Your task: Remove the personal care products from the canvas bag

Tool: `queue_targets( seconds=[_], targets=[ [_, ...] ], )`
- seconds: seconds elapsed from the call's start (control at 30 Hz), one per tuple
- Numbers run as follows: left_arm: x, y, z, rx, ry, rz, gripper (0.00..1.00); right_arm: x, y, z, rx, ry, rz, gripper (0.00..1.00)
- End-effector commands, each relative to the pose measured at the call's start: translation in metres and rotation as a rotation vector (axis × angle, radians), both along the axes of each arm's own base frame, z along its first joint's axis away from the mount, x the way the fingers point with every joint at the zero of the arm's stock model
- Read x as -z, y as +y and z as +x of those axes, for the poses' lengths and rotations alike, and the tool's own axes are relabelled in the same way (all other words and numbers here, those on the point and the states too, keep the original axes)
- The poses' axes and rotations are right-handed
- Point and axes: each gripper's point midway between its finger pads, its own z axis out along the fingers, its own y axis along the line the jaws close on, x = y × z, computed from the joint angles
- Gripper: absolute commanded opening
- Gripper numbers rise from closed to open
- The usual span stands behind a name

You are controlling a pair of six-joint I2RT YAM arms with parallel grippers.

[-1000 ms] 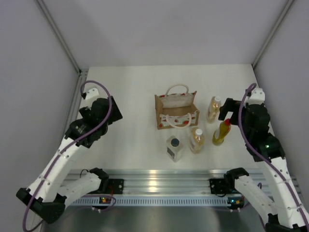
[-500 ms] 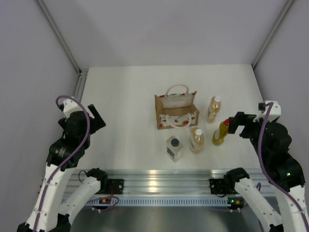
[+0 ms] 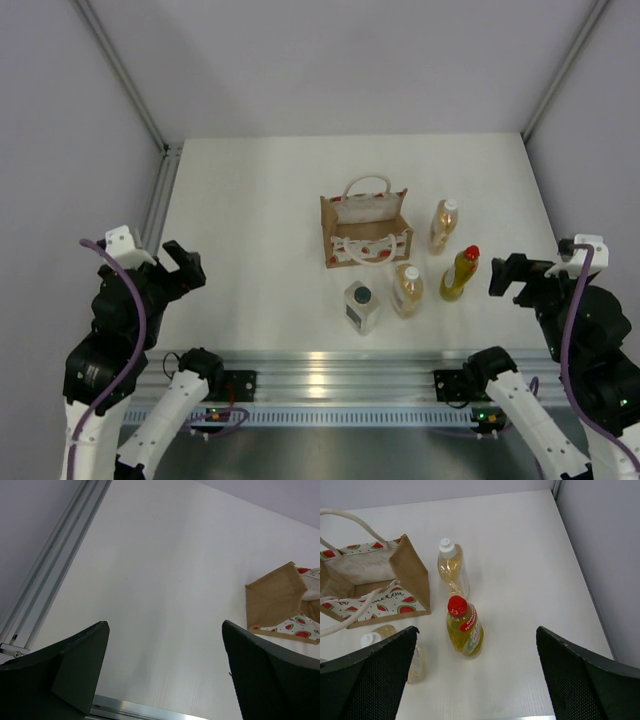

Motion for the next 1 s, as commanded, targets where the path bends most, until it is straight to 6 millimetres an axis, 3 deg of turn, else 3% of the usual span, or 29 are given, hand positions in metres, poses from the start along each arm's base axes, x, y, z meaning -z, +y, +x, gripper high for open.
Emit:
queue_targets(
  seconds=[0.0, 0.43, 0.97],
  targets=[
    [-0.008, -0.001, -0.018, 0.057, -0.018, 0.012, 0.99, -0.002, -0.011, -0.01, 0.024, 0.012, -0.036, 0.99],
    [0.012, -0.015, -0.022, 0.129, 0.019, -0.015, 0.99, -0.001, -0.017, -0.01, 0.062, 0.021, -0.043, 0.99],
    [0.015, -0.016, -0.019, 0.127, 0.021, -0.02, 0.98, 0.0, -0.017, -0.008, 0.062, 0.027, -0.048, 0.99]
  ],
)
